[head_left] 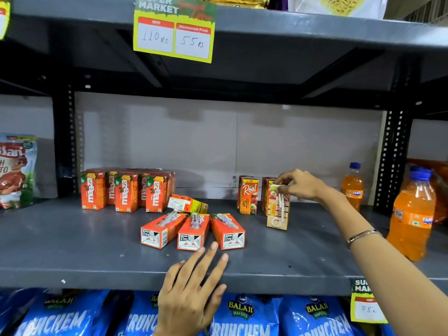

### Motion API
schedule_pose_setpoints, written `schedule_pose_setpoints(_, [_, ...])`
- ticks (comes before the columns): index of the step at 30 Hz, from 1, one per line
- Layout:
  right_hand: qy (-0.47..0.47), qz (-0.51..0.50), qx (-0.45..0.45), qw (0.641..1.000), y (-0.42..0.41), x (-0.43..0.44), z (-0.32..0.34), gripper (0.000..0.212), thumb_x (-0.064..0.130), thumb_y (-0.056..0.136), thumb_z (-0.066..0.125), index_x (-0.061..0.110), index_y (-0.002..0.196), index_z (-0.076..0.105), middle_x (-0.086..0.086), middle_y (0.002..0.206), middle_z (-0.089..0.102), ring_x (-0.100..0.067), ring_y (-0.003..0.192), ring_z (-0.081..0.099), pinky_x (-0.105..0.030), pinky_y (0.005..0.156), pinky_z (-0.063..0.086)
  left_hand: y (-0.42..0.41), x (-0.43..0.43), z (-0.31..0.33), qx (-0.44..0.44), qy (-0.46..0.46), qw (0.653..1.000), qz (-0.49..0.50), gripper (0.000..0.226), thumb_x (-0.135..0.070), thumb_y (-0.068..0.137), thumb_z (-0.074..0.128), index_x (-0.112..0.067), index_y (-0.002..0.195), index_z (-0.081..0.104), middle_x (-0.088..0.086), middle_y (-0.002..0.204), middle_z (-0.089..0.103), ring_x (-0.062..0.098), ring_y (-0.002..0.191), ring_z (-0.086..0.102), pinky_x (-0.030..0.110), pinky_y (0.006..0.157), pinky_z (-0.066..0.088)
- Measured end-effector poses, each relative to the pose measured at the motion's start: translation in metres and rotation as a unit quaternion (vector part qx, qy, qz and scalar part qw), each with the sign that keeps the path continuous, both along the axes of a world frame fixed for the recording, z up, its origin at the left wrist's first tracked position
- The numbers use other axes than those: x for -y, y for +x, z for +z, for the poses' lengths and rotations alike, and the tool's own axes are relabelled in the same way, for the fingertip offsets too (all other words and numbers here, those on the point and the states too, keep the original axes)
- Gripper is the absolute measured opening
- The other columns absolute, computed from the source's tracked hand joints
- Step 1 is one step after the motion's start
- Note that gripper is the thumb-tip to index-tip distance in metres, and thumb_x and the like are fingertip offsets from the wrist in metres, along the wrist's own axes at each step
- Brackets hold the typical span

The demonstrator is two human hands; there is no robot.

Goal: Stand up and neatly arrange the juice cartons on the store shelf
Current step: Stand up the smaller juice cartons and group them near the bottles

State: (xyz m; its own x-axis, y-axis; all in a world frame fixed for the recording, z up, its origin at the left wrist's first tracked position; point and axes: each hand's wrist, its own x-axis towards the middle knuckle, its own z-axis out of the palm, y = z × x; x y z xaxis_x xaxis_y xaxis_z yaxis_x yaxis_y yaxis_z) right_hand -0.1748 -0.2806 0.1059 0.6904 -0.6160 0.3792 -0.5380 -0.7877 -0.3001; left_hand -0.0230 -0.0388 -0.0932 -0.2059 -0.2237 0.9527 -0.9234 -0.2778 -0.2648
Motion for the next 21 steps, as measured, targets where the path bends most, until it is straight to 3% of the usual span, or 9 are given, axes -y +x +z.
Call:
schedule_pose_setpoints(4, [-0.01, -0.018, -0.001, 1.0, 0.0, -0.004, -0.003, 0.04, 0.031, 0.08, 0.063, 0.019, 0.117, 0.057, -0.009, 0.119, 0.064, -0.026, 0.105, 0.059, -0.044, 0.091, 0.049, 0.0, 0.0, 0.0, -0.004, -0.004, 1.0, -0.001, 0.039, -0.039, 0.094, 0.036, -0.025, 0.127, 0.052, -0.001, 0.129, 0.055, 0.014, 0.117, 0.05, 0.032, 0.086, 0.04])
schedule_pose_setpoints(7, [0.093, 0.075, 0.026, 0.992, 0.0, -0.008, -0.004, 0.046, 0.008, 0.084, 0.055, 0.014, 0.129, 0.049, -0.012, 0.133, 0.053, -0.027, 0.115, 0.053, -0.042, 0.097, 0.045, 0.0, -0.001, 0.001, -0.01, -0.007, 1.0, -0.003, 0.038, -0.039, 0.093, 0.035, -0.025, 0.124, 0.052, -0.001, 0.122, 0.061, 0.014, 0.112, 0.051, 0.032, 0.087, 0.039])
schedule_pose_setpoints(9, [0.136, 0.094, 0.021, 0.986, -0.001, -0.008, -0.002, 0.046, -0.001, 0.085, 0.049, 0.014, 0.129, 0.05, -0.016, 0.131, 0.055, -0.027, 0.114, 0.053, -0.043, 0.098, 0.046, -0.001, -0.001, 0.0, -0.014, -0.007, 1.0, -0.002, 0.036, -0.04, 0.094, 0.035, -0.026, 0.122, 0.053, -0.001, 0.117, 0.065, 0.014, 0.11, 0.051, 0.032, 0.088, 0.038])
schedule_pose_setpoints(13, [0.084, 0.045, -0.002, 0.995, -0.003, -0.005, 0.001, 0.044, 0.018, 0.083, 0.063, 0.011, 0.126, 0.054, -0.014, 0.126, 0.059, -0.027, 0.106, 0.056, -0.038, 0.083, 0.05, 0.0, -0.001, -0.002, -0.012, -0.004, 1.0, 0.002, 0.036, -0.04, 0.094, 0.036, -0.026, 0.121, 0.053, -0.001, 0.113, 0.068, 0.014, 0.11, 0.051, 0.033, 0.089, 0.038])
schedule_pose_setpoints(15, [0.052, 0.028, -0.012, 0.998, -0.003, -0.003, 0.001, 0.046, 0.026, 0.082, 0.064, 0.01, 0.124, 0.056, -0.011, 0.126, 0.059, -0.024, 0.106, 0.055, -0.034, 0.084, 0.046, 0.0, 0.0, -0.001, -0.011, -0.004, 1.0, 0.003, 0.036, -0.04, 0.094, 0.035, -0.026, 0.121, 0.053, -0.001, 0.113, 0.068, 0.014, 0.11, 0.051, 0.033, 0.089, 0.038])
schedule_pose_setpoints(18, [0.124, 0.08, 0.001, 0.989, -0.006, 0.002, -0.001, 0.045, 0.006, 0.085, 0.055, 0.01, 0.129, 0.049, -0.014, 0.134, 0.051, -0.022, 0.11, 0.049, -0.032, 0.092, 0.041, 0.0, 0.0, -0.001, -0.009, -0.004, 1.0, 0.002, 0.036, -0.04, 0.093, 0.035, -0.026, 0.121, 0.053, -0.001, 0.112, 0.068, 0.014, 0.11, 0.051, 0.032, 0.089, 0.038])
schedule_pose_setpoints(21, [0.153, 0.085, 0.019, 0.984, -0.01, 0.008, -0.004, 0.049, 0.003, 0.084, 0.057, 0.014, 0.132, 0.049, -0.011, 0.133, 0.053, -0.031, 0.117, 0.05, -0.044, 0.099, 0.044, 0.0, 0.0, -0.001, -0.009, -0.005, 1.0, 0.004, 0.036, -0.04, 0.094, 0.035, -0.026, 0.121, 0.053, -0.001, 0.11, 0.069, 0.014, 0.109, 0.051, 0.032, 0.089, 0.037])
